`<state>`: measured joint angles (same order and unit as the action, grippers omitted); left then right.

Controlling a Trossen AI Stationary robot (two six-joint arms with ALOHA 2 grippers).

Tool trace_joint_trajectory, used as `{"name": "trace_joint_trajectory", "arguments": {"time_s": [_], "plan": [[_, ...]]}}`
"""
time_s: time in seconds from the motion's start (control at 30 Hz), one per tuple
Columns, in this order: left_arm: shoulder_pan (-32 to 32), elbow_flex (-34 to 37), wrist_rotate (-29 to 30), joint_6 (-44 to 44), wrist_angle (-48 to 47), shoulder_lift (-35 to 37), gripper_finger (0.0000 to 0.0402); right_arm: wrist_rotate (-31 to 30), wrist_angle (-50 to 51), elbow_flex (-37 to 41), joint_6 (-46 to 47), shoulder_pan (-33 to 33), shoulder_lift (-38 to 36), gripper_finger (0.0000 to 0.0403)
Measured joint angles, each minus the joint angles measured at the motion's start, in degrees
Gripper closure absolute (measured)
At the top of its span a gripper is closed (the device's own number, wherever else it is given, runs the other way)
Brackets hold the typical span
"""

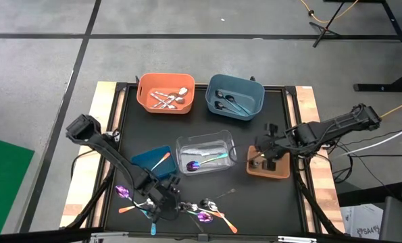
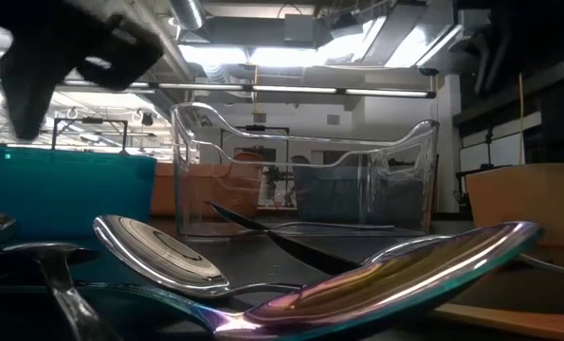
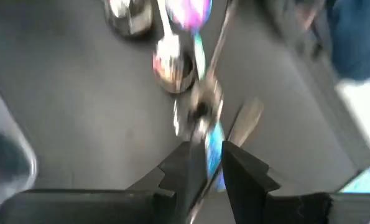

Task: Sort silverware by color (type)
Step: Put the black spoon into the light orange bin

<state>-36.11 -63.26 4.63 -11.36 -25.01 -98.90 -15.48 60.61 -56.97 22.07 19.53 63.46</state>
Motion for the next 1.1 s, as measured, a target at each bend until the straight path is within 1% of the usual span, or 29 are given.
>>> {"name": "trace_joint_trajectory", "arguments": {"time_s": [0.13,0.23,0.4,0.57,1.1], "plan": [[-0.08,0.02,-1.50,3.22,-3.42,-1.37,0.0317,0.00,-6.14,0.00,-3.15,0.00,0.02,0.0308],[-0.12,0.02,-2.84,5.91,-3.63,-2.65,0.0317,0.00,-8.37,0.00,-4.16,0.00,0.04,0.0308],[-0.10,0.02,-3.00,10.53,-4.12,-4.54,0.0317,0.01,-8.54,0.00,-4.18,0.00,0.52,0.0308],[0.01,0.00,-2.87,13.35,-5.11,-5.17,0.0317,0.44,-8.56,0.02,-4.17,0.00,0.51,0.0308],[0.21,-0.13,-2.62,13.58,-6.69,-7.59,0.0317,0.54,-8.63,0.02,-4.16,0.00,0.52,0.0308]]}}
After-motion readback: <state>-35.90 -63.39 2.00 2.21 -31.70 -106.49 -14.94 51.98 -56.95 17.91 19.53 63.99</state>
